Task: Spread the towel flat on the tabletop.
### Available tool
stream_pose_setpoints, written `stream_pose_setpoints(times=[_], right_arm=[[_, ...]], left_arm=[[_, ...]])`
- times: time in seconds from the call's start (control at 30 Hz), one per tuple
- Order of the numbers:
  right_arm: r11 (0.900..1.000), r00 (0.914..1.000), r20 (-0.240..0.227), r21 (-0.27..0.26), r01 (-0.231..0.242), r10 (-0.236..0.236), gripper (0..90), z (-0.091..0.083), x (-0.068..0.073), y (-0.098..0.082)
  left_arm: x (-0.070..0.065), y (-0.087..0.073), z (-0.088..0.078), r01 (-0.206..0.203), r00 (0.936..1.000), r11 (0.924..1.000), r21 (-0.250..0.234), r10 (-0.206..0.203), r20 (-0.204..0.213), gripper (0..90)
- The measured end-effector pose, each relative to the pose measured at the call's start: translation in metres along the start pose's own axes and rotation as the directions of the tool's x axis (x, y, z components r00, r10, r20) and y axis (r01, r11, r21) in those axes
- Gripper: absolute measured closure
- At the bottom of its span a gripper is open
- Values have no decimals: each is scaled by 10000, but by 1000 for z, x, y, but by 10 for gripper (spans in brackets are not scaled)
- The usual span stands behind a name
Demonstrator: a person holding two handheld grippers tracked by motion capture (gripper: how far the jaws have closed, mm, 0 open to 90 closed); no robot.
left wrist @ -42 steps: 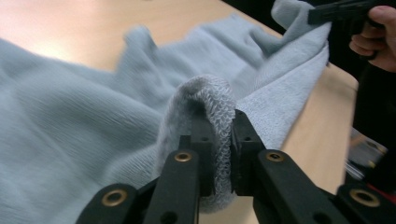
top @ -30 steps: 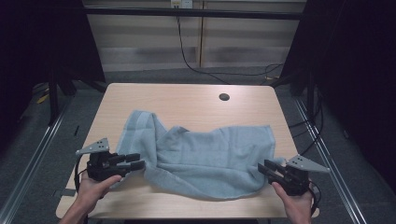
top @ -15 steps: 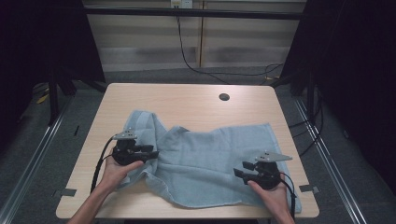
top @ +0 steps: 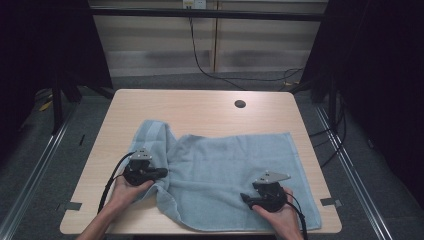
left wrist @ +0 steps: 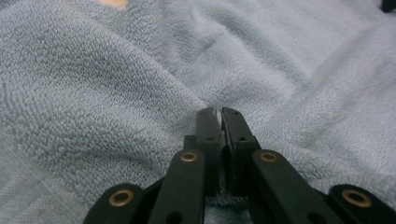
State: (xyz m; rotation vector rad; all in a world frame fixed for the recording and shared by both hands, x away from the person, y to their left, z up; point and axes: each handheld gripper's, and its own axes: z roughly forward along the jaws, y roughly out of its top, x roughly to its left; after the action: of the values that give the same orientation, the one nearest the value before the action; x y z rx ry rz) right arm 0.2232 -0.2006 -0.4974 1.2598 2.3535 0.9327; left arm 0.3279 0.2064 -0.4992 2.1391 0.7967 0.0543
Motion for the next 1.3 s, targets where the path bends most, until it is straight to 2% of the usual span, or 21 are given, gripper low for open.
stream_pose_setpoints(times=[0.1,0.17,0.23,0.3,0.37,0.43,0.47,0.6,0.63,0.7,0.77,0.8,0.87,0.93,1.0,1.03,1.1,1.17,1.23,1.3], right_arm=[[9999,9998,187,80,-107,105,500,4,-4,6],[10000,9998,187,-80,-39,41,627,9,-11,11],[9999,9999,112,-56,-109,109,795,15,-20,18],[9988,9988,-12,-89,-486,486,837,22,-29,25],[9982,9982,-100,-44,-594,594,842,30,-39,34],[9992,9993,-74,99,-375,376,843,37,-47,44],[9989,9988,-147,37,-458,459,844,41,-53,47],[9983,9980,-254,-50,-588,587,846,55,-70,61],[9982,9978,-284,-77,-600,598,846,58,-75,64],[9964,9964,-179,-110,-835,833,842,63,-84,70],[9908,9915,-191,-384,-1296,1289,845,66,-94,76],[9896,9909,-205,-530,-1340,1331,844,66,-98,80],[9901,9919,0,-606,-1266,1268,844,66,-101,86],[9895,9925,36,-781,-1217,1224,833,66,-102,92],[9871,9917,4,-958,-1282,1288,798,64,-102,94],[9868,9918,7,-1007,-1267,1274,758,62,-99,94],[9864,9924,9,-1091,-1226,1234,700,59,-95,93],[9858,9932,120,-1243,-1133,1156,643,53,-89,91],[9848,9940,63,-1371,-1071,1089,606,45,-83,87],[9819,9941,-13,-1565,-1072,1083,595,36,-75,81]], left_arm=[[-3,-4,-2,123,9998,9999,-37,-122,171,865],[-5,-5,-3,157,9994,9999,-41,-155,307,868],[-10,-6,-4,131,9990,9999,-12,-131,423,868],[-15,-5,-4,0,9988,10000,38,-2,489,853],[-20,-4,-8,-61,9984,10000,-54,64,569,809],[-20,-2,-11,-59,9982,9996,-264,75,594,766],[-18,0,-13,13,9984,9993,-368,8,563,733],[-5,3,-20,378,9985,9957,-846,-342,433,677],[-1,5,-21,402,9986,9958,-819,-373,374,656],[9,8,-23,583,9982,9934,-987,-567,195,618],[19,10,-24,918,9958,9868,-1336,-908,141,601],[24,9,-23,1045,9945,9850,-1373,-1050,31,593],[31,7,-19,1206,9920,9862,-1139,-1241,-243,547],[38,6,-16,773,9967,9939,-783,-790,-191,474],[40,4,-11,607,9957,9974,-380,-632,-671,457],[41,3,-9,612,9961,9977,-292,-629,-619,454],[40,1,-7,425,9964,9989,-187,-438,-723,514],[39,0,-8,413,9965,9990,-145,-423,-717,621],[36,-3,-9,385,9970,9991,-203,-397,-663,754],[32,-6,-11,392,9975,9992,-117,-398,-592,818]])
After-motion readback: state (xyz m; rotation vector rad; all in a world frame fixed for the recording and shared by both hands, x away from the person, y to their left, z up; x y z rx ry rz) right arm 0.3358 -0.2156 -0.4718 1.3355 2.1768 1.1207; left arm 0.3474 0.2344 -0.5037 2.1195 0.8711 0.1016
